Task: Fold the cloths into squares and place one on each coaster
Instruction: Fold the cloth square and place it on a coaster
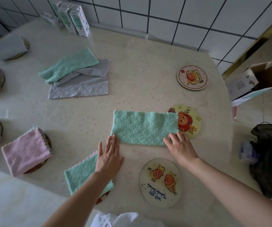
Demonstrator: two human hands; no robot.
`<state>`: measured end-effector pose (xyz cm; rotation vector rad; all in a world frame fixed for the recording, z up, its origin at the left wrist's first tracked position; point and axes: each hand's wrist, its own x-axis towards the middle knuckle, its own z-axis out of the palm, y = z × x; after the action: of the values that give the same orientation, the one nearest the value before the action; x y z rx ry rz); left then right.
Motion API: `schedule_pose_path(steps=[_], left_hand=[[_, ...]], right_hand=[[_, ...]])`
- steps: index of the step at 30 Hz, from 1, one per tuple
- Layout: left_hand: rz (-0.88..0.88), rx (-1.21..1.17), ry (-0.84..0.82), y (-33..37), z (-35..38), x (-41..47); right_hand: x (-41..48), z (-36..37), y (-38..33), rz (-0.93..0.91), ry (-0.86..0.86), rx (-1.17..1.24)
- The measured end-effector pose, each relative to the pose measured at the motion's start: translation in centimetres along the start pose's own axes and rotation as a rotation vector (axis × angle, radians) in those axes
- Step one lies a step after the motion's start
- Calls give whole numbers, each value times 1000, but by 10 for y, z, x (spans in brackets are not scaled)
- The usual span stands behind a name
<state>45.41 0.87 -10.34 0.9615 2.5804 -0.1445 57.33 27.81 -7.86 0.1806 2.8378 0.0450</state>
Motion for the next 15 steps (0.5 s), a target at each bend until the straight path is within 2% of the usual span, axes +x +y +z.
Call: schedule_pose_path(steps=[6, 12, 15], left_hand=[[-83, -5, -23, 4, -23, 29], [271, -189, 48, 50, -14, 11], [352, -278, 118, 63, 2, -3]], right_hand=[[2, -6, -9, -10, 145, 116], [-26, -15, -44, -99, 232, 466], [-40, -24, -65, -132, 240, 609]])
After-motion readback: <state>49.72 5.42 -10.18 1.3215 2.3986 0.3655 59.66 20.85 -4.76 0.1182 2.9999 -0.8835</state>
